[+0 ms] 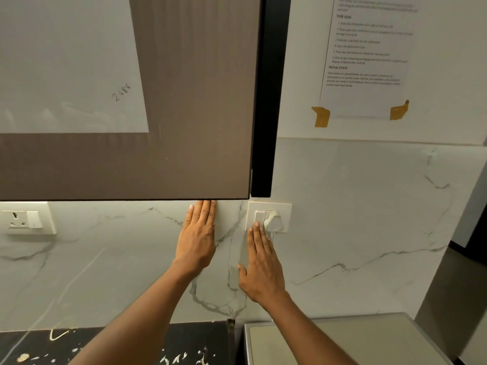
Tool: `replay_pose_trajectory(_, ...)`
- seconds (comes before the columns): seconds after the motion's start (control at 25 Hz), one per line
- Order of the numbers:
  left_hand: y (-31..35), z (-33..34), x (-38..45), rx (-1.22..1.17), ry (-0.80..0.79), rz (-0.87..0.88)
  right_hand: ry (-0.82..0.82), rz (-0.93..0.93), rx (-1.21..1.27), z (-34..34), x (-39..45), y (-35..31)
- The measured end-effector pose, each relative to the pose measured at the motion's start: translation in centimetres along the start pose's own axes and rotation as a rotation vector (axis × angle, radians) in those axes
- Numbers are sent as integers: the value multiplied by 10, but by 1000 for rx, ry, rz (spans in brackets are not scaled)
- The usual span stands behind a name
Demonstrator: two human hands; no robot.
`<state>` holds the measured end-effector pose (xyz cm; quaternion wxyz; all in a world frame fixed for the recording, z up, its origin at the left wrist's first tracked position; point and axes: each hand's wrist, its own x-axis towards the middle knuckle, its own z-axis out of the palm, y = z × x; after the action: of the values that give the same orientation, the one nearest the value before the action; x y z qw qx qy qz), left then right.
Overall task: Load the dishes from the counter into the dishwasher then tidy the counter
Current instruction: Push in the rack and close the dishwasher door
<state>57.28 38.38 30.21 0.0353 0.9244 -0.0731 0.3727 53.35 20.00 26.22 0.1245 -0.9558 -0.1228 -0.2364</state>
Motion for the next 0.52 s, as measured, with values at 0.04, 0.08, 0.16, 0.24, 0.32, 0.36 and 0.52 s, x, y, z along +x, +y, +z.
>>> replay_pose_trajectory(0.04, 1, -1, 0, 5, -1, -5, -12, -3, 4, -3, -1, -1)
replay_pose_trajectory(0.08, 2, -2, -1, 5, -6, -10, -21, -6, 7, -6, -1, -1)
replay_pose_trajectory(0.16, 6, -5, -2, -9, -23, -29, -39, -8, 14, -14, -2, -4)
replay_pose_trajectory(0.24, 11, -9, 0, -24, -38, -46, -63, 1, 16, -21, -2, -6)
replay_pose_trajectory(0.32, 13, -15, -3, -28, -50, -42, -92, 14, 23, -26, -6, -8)
replay_pose_trajectory(0.36, 14, -18, -6, -28, -63, -30, -101, 16, 26, -29, -9, -9)
replay_pose_trajectory(0.52, 15, -25, -40, -16, -91, 30, -116, 5, 31, -42, -28, -18)
